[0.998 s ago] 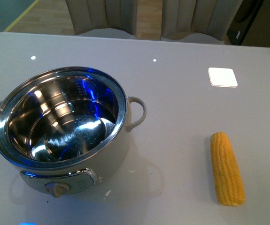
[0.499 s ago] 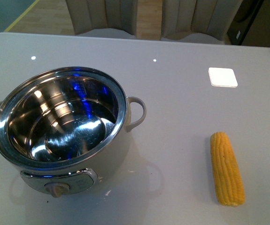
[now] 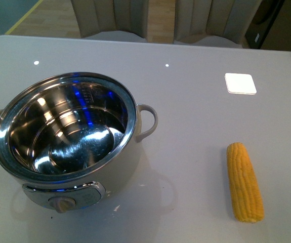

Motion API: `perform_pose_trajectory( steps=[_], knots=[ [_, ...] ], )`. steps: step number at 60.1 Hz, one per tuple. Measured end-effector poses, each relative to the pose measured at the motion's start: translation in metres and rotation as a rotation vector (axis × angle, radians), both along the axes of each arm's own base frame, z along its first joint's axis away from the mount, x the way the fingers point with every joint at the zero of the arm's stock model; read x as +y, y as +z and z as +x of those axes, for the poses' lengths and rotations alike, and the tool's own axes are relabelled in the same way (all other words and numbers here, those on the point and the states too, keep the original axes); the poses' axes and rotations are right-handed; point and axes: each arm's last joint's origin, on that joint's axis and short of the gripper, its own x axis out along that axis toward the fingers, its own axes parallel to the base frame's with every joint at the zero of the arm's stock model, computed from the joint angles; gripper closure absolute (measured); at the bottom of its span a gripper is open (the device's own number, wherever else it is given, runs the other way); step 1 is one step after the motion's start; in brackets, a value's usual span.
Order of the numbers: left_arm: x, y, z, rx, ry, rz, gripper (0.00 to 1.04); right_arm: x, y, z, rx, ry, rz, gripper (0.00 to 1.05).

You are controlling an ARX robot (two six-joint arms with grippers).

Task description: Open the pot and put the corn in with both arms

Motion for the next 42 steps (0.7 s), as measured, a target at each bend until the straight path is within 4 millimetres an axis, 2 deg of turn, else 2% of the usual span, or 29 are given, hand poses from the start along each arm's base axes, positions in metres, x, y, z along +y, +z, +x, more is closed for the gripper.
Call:
perform_pose_trajectory(
  steps=[3,8,20,29,42],
  knots=[
    [-0.009,-0.004,-0.004,-0.088,-0.087,0.051,0.23,0.0,0.0,0.0,0.0,0.0,0.0,0.09],
    [-0.026,-0.007,-0.01,-0.133,-0.136,0.083,0.37,0.0,0.0,0.0,0.0,0.0,0.0,0.09],
    [-0.056,-0.013,-0.025,-0.142,-0.138,0.092,0.75,0.0,0.0,0.0,0.0,0.0,0.0,0.09],
    [-0.07,-0.018,-0.034,-0.141,-0.134,0.092,1.02,0.0,0.0,0.0,0.0,0.0,0.0,0.09],
    [-0.084,-0.027,-0.044,-0.15,-0.144,0.098,1.01,0.0,0.0,0.0,0.0,0.0,0.0,0.09]
  ],
)
